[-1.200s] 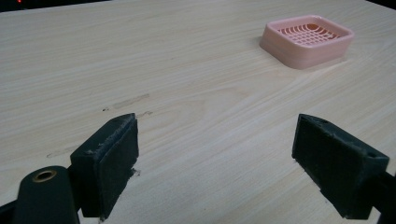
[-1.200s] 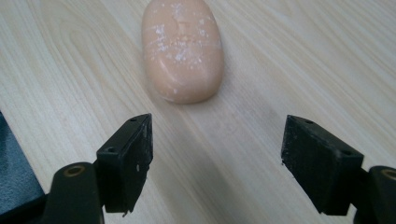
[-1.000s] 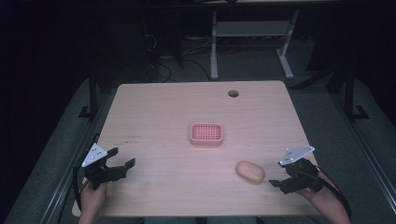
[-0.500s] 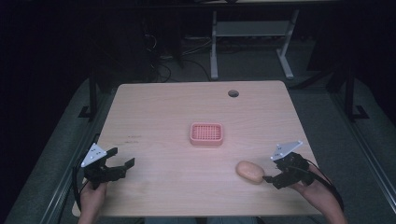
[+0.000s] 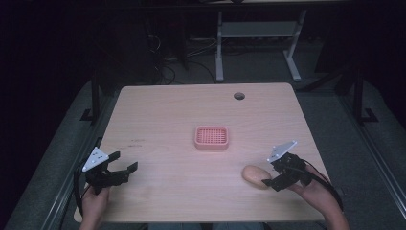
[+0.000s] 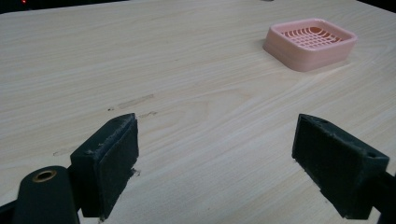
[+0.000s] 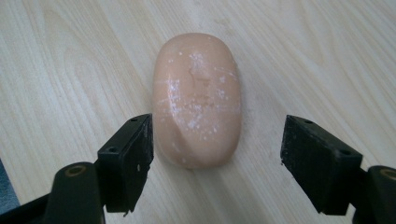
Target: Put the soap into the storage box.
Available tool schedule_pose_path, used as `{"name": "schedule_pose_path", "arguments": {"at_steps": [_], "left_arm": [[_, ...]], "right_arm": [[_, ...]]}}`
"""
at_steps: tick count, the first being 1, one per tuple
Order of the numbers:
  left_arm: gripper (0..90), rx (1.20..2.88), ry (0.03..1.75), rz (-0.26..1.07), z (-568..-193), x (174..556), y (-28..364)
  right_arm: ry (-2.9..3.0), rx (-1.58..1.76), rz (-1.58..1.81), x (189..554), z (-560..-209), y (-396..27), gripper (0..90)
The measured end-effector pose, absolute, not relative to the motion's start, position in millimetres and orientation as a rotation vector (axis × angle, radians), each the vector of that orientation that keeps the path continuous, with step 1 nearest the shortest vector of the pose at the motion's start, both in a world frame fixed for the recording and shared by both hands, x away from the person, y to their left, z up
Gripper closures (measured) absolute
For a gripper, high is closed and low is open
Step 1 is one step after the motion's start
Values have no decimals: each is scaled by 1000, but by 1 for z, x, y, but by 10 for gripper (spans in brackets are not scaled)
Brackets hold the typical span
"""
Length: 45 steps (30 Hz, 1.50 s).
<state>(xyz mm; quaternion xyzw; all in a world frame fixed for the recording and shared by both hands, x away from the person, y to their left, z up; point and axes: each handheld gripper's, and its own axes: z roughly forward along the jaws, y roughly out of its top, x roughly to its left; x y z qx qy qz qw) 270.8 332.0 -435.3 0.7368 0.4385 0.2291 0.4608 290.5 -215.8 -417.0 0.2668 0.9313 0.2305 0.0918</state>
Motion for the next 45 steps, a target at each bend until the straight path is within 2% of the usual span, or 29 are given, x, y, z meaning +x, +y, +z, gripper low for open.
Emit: {"name": "schedule_pose_path", "arguments": {"at_steps": [36,45], "left_arm": [[143,1806,1076,562,-434,270,332],[143,1805,1070,561,-434,270,331]], "right_arm": [[2887,696,470,309,-438,-172,235],[2911,692,410,312,-444,-165,264]]}}
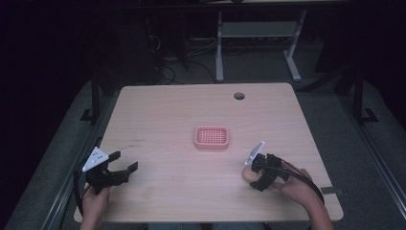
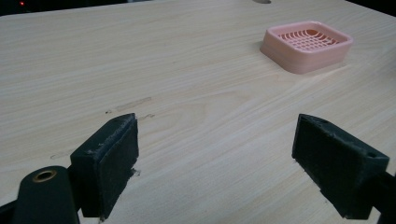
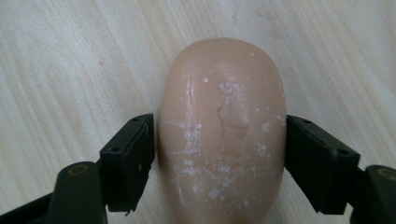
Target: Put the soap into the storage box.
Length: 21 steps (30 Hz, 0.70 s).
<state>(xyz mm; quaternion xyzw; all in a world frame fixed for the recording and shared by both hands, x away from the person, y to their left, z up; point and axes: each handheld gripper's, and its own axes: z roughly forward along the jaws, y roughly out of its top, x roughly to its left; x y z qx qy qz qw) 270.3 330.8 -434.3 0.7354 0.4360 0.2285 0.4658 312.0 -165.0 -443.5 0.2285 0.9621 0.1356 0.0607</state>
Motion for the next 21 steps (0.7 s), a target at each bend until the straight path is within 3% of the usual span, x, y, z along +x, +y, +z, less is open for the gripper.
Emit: {"name": "schedule_pose_path", "arguments": {"at_steps": [21], "left_arm": [[143,1804,1079,559,-435,270,332]], "right_arm": [[2948,681,399,316,-443,-166,320]]}}
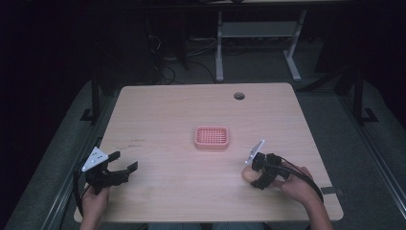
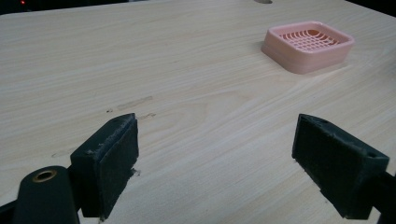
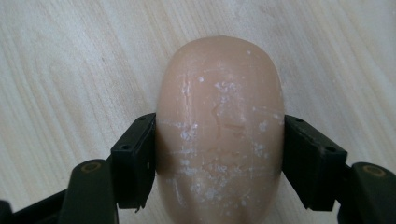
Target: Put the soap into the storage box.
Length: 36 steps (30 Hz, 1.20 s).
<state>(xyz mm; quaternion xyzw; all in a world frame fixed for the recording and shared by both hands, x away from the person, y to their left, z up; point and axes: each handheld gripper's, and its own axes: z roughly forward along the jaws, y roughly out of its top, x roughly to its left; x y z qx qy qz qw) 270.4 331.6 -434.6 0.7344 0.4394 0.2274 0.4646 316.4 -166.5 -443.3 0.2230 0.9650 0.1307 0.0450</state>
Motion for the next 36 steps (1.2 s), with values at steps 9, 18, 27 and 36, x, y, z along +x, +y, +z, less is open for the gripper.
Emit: {"name": "schedule_pose_path", "arguments": {"at_steps": [9,18,27,36], "left_arm": [[143,1804,1078,562,-434,270,332],[143,1804,1077,562,-434,270,331],[143,1801,1075,564,-434,270,330],[143,1806,1064,563,-434,270,329]], "right_arm": [[2940,641,461,313,-433,-163,321],[2921,585,469,317,-421,-153,321],[2919,574,504,324,-416,-151,321],[2922,581,540,337,-411,-150,321]]}}
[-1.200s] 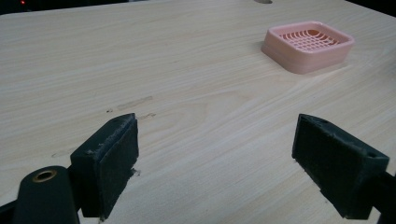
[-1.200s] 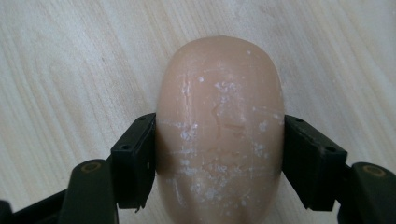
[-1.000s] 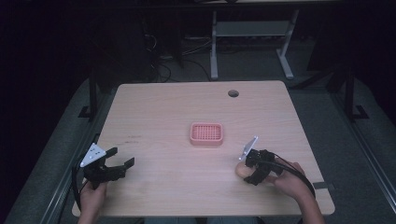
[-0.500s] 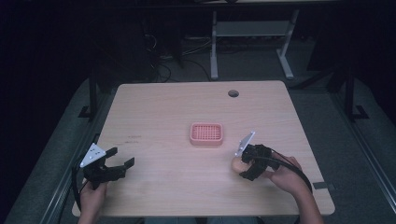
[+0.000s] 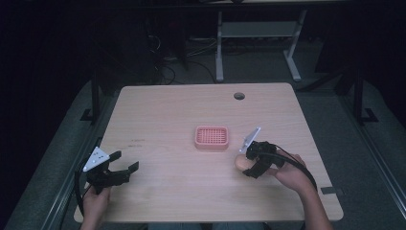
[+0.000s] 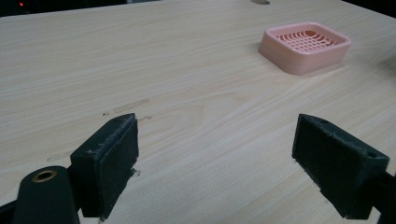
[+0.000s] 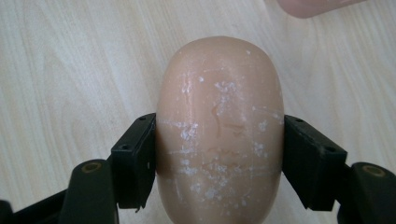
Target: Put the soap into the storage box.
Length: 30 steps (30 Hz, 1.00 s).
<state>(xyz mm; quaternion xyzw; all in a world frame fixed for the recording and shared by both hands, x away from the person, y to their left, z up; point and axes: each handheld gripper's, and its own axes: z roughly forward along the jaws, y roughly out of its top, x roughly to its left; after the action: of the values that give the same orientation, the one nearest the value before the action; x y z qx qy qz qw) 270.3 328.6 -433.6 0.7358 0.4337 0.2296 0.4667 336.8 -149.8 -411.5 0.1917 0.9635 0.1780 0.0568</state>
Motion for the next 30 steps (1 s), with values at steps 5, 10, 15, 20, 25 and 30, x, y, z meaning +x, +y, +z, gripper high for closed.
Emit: {"name": "schedule_pose_path", "arguments": {"at_steps": [5,10,15,20,25,30], "left_arm": [[143,1803,1071,564,-433,270,330],[143,1795,1076,559,-434,270,330],[143,1796,1075,557,-433,270,330],[143,1795,1075,559,-433,270,330],[143,1796,1074,560,-433,270,330],[143,1794,1075,559,-433,270,330]], "right_arm": [[2913,569,549,344,-406,-146,321],[2918,562,548,350,-402,-141,321],[2917,557,571,355,-399,-140,321],[2921,570,579,360,-401,-139,321],[2924,577,596,364,-402,-140,321],[2922,568,580,370,-400,-137,321]]}}
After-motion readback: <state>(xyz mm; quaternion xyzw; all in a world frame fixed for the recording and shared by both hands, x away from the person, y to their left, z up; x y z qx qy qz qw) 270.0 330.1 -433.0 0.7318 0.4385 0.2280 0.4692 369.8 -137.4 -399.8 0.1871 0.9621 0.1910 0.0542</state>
